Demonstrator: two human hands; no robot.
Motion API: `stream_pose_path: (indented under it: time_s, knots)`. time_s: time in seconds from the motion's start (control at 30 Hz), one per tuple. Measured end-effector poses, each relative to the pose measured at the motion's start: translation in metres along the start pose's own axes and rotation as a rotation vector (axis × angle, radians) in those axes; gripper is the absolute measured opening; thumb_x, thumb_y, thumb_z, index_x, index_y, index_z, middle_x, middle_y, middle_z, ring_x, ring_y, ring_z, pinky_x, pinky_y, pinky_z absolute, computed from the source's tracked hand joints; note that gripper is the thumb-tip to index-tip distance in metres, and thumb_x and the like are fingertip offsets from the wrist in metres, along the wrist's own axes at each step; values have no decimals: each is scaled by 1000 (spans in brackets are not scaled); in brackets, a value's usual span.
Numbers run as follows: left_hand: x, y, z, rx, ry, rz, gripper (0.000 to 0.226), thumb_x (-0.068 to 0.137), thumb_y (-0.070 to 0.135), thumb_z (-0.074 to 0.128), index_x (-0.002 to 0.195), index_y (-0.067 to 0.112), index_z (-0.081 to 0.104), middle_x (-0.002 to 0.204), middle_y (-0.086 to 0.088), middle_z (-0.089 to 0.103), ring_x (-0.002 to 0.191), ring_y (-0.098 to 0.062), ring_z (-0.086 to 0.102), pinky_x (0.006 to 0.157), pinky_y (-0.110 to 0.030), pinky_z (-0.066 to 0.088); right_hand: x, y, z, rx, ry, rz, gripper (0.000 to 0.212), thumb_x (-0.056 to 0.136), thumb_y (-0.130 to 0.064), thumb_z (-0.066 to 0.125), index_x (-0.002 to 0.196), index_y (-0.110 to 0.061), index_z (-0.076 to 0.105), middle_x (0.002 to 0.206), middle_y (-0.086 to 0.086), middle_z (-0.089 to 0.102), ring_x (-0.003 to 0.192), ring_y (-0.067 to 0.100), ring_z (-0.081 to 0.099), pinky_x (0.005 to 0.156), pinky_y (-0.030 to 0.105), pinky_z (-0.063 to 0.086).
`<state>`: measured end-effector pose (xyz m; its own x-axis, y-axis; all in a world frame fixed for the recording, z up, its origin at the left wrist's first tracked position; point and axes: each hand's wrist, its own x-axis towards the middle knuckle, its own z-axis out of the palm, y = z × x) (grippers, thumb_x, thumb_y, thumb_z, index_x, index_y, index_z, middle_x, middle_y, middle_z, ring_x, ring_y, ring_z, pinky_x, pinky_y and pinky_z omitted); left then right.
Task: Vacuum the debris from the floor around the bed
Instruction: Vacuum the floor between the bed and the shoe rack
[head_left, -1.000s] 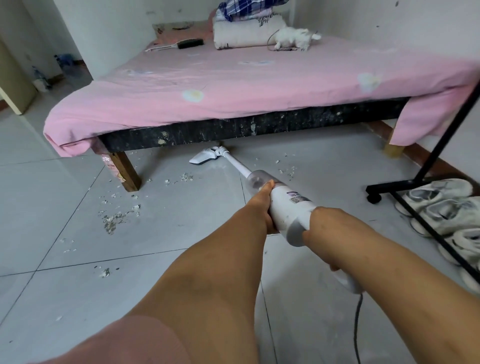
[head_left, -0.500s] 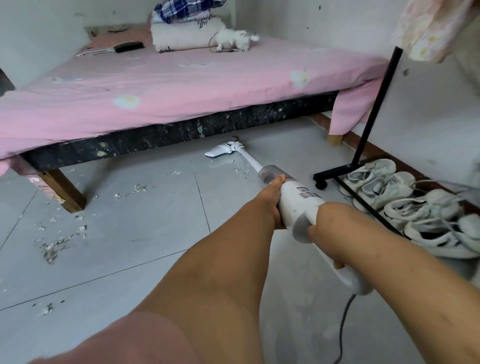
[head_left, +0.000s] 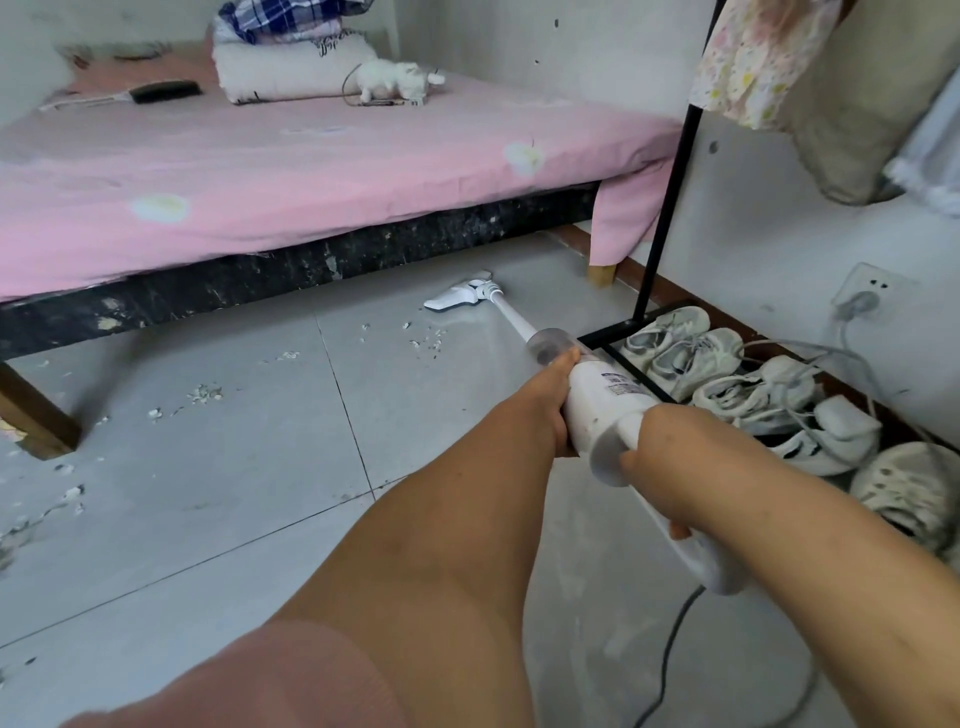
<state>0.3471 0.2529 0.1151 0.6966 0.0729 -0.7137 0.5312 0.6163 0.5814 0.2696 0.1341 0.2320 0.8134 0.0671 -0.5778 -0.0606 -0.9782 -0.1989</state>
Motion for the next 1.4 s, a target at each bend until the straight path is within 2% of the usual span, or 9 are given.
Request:
stream_pose_path:
  time_s: [0.3, 0.43, 0.53, 0.8, 1.0, 1.13, 1.23, 1.37, 1.4]
  knots:
    - [-6, 5, -15, -47, 22, 13, 52, 85, 62, 66, 100, 12, 66, 74, -11, 74, 71, -27, 69, 57, -42, 52, -9, -3, 8, -146, 133, -252, 29, 95, -21, 42, 69, -11, 48, 59, 1, 51, 46, 12, 46, 44, 17, 34]
    - [-11, 10, -35, -85, 54, 32, 50, 86, 61, 66, 97, 13, 64, 74, -12, 74, 71, -28, 69, 58, -43, 51, -8, -26, 10, -193, -9, -100, 23, 93, -20, 40, 90, -5, 56, 65, 8, 59, 50, 17, 50, 44, 22, 31]
    - [-16, 14, -49, -110, 63, 45, 49, 87, 62, 64, 95, 13, 64, 66, -11, 74, 61, -26, 71, 54, -39, 52, -5, -34, 16, -263, 32, -189, 24, 94, -20, 41, 74, -8, 49, 63, 7, 60, 48, 15, 48, 44, 20, 31]
    - [-19, 21, -89, -215, 138, 86, 55, 83, 63, 68, 103, 12, 66, 72, -12, 76, 77, -29, 69, 57, -43, 51, -20, -63, 23, -293, 59, -310, 29, 92, -20, 42, 65, -13, 37, 21, -3, 39, 14, 7, 35, 26, 7, 17]
    - [-19, 24, -105, -193, 187, 79, 54, 81, 62, 71, 100, 12, 67, 70, -13, 75, 80, -30, 69, 61, -46, 51, -19, -71, 28, -238, -8, -245, 32, 97, -24, 44, 69, -10, 38, 63, 0, 43, 49, 9, 35, 46, 21, 29]
    - [-16, 23, -98, -189, 172, 69, 54, 82, 61, 71, 102, 11, 68, 73, -13, 76, 81, -31, 70, 60, -47, 51, -20, -64, 23, -294, -43, -257, 16, 99, -21, 42, 87, -16, 51, 85, -4, 51, 56, 8, 40, 43, 18, 30]
    - [-12, 21, -85, -182, 148, 53, 55, 82, 61, 71, 107, 13, 68, 83, -12, 76, 82, -30, 70, 60, -46, 51, -19, -55, 19, -298, -49, -223, 9, 99, -22, 44, 95, -16, 48, 79, -3, 47, 70, 10, 42, 48, 19, 30]
    - [-7, 18, -64, -175, 109, 45, 58, 81, 62, 71, 112, 13, 66, 88, -13, 75, 82, -31, 70, 58, -46, 53, -5, -46, 14, -257, -1, -149, 33, 99, -24, 44, 129, -11, 49, 111, 2, 59, 88, 13, 50, 73, 20, 35]
    - [-6, 17, -58, -164, 100, 43, 58, 81, 62, 71, 112, 13, 66, 89, -13, 75, 83, -31, 70, 59, -46, 53, -1, -42, 14, -205, 16, -138, 32, 98, -24, 44, 124, -8, 53, 99, 4, 62, 77, 15, 52, 72, 21, 38]
